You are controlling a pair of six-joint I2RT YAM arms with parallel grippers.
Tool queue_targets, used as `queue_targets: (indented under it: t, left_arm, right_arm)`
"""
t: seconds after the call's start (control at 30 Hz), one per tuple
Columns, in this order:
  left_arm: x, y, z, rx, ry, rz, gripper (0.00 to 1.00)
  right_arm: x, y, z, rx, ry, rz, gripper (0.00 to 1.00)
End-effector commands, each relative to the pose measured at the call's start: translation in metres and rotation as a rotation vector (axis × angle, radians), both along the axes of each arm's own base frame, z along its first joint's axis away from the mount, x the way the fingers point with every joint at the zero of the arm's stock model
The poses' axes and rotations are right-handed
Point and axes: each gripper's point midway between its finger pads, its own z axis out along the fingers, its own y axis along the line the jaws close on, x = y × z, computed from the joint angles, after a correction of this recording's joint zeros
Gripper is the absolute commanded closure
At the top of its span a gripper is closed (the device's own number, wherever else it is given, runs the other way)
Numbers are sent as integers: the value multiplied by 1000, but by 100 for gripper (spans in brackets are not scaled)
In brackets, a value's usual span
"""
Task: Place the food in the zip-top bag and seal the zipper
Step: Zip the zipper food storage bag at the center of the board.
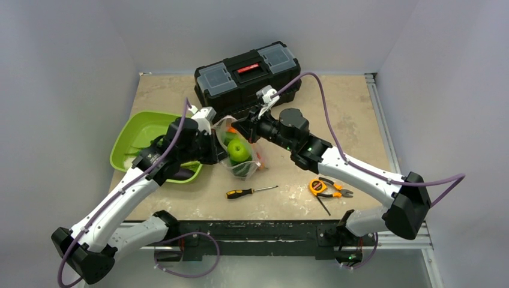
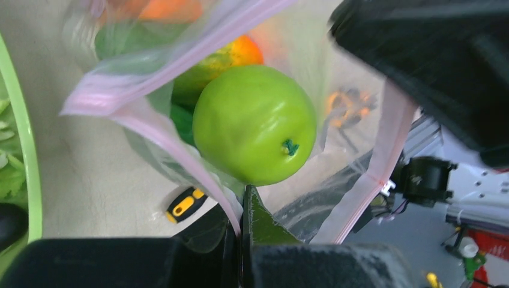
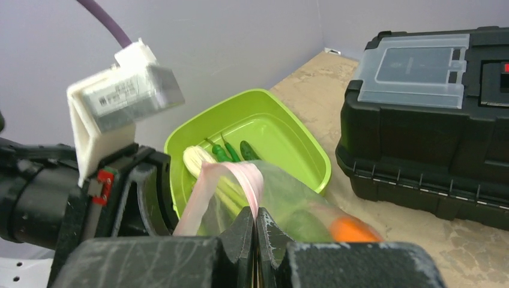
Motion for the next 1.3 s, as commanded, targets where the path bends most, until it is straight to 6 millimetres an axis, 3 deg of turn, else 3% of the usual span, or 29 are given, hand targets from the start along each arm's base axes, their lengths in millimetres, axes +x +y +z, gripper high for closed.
queue_targets:
  t: [0.0, 0.1, 0.27, 0.4, 0.5, 0.7, 0.83, 0.93, 1.03, 1.13, 1.2, 1.27]
  left_arm:
    - [37, -16, 61, -182, -93, 133, 100]
    - [46, -25, 73, -263, -82, 155, 100]
    - [58, -22, 105, -334, -159, 199, 100]
    - [63, -19, 78, -263, -58, 240, 100]
    - [62, -25, 66, -271, 14, 197, 100]
    - [55, -35, 107, -356, -77, 98, 100]
    - [56, -32, 99, -346, -56, 125, 100]
    - [63, -21, 63, -311, 47, 231, 100]
    - [69, -15, 32, -361, 190, 302, 100]
    - [72, -18, 19, -456, 295, 307, 100]
    - [74, -20, 22, -472, 296, 301, 100]
    - [76, -20, 28, -475, 278, 298, 100]
  right_arm:
    - [6, 5, 24, 23, -45, -5, 100]
    - [5, 8, 20, -1, -36, 9, 100]
    - [7, 9, 12, -34, -19, 12, 100]
    - [8, 9, 17, -31, -35, 12, 100]
    - [13, 3, 29, -26, -65, -27, 100]
    - [15, -13, 73, 17, -153, -86, 100]
    - [16, -17, 89, 42, -192, -96, 100]
    - [24, -10, 70, 4, -164, -98, 100]
    - [27, 1, 38, -44, -103, -69, 100]
    - [22, 11, 16, -66, -51, -14, 100]
    - [19, 15, 11, -80, -34, 14, 92]
    - [17, 15, 12, -97, -34, 27, 73]
